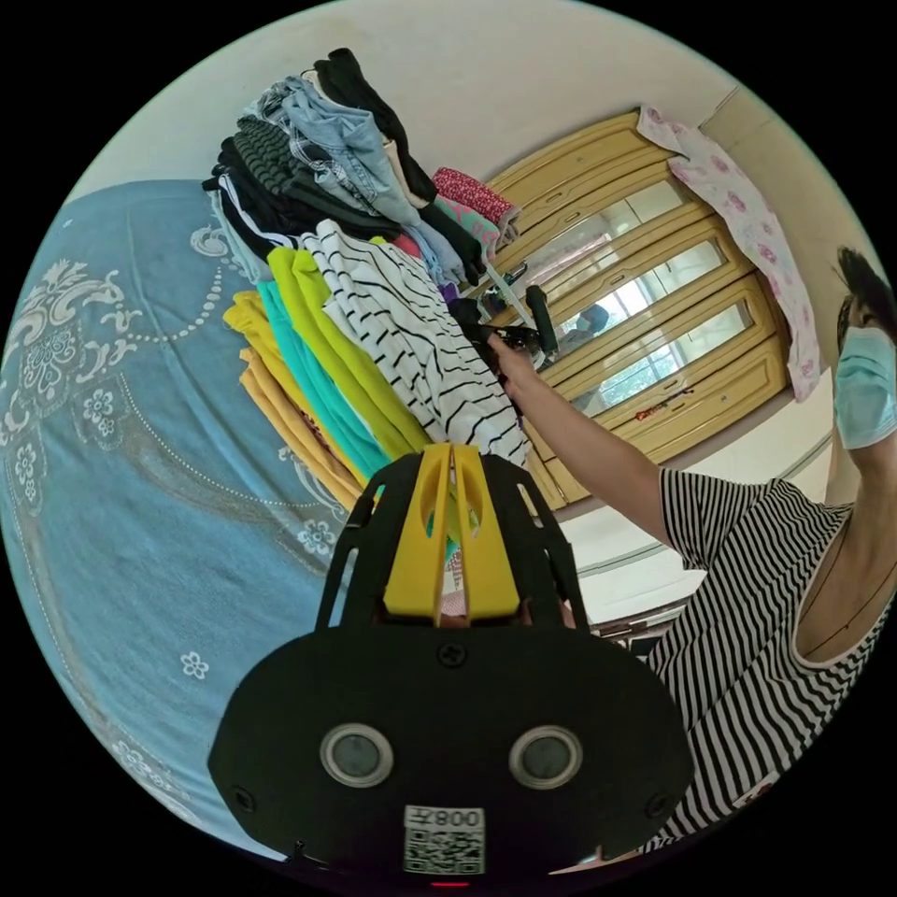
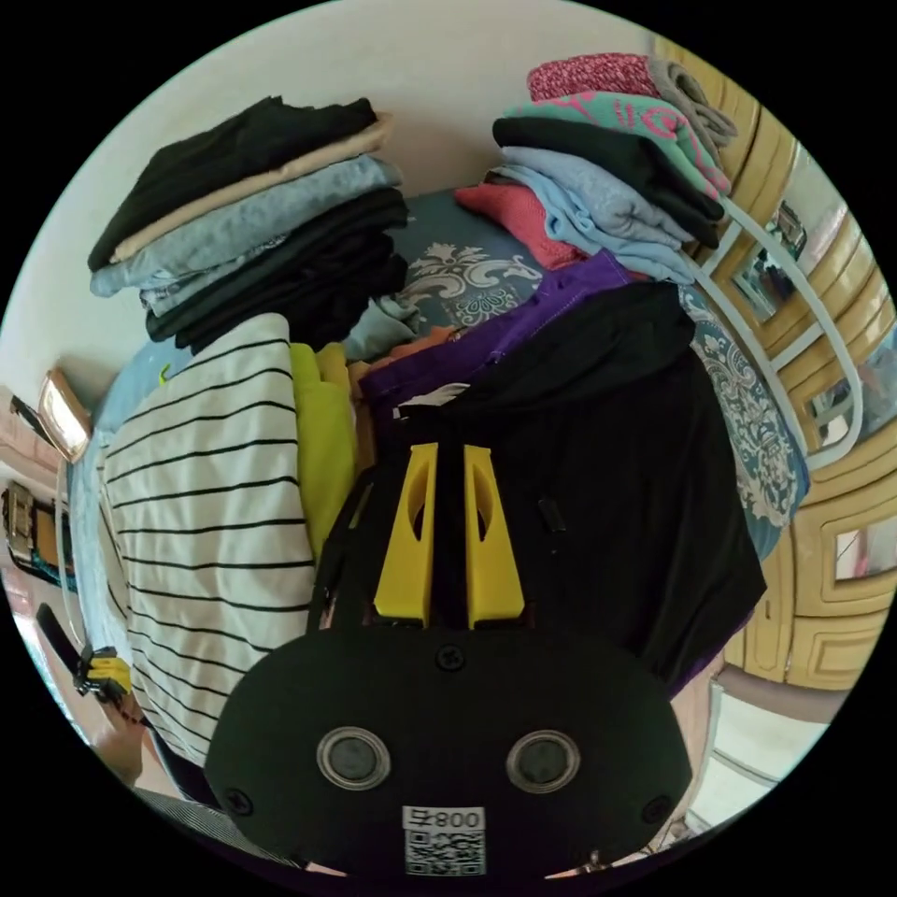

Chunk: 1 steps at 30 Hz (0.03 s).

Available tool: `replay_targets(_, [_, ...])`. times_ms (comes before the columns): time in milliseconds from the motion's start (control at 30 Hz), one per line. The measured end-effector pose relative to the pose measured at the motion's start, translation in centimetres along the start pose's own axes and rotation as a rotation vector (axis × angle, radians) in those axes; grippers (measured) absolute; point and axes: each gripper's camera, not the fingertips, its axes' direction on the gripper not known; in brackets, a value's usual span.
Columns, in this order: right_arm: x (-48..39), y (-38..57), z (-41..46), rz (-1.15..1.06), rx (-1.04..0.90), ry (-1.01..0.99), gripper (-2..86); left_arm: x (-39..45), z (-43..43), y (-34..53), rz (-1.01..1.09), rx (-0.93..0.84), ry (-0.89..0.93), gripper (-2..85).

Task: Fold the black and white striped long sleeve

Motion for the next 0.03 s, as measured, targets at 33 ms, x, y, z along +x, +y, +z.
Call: replay_targets(33, [0.51, -0.38, -0.66, 0.003, 0.019, -0.023, 2.7, 0.46, -0.65, 0.11, -0.010, 0.001, -0.005, 0.2])
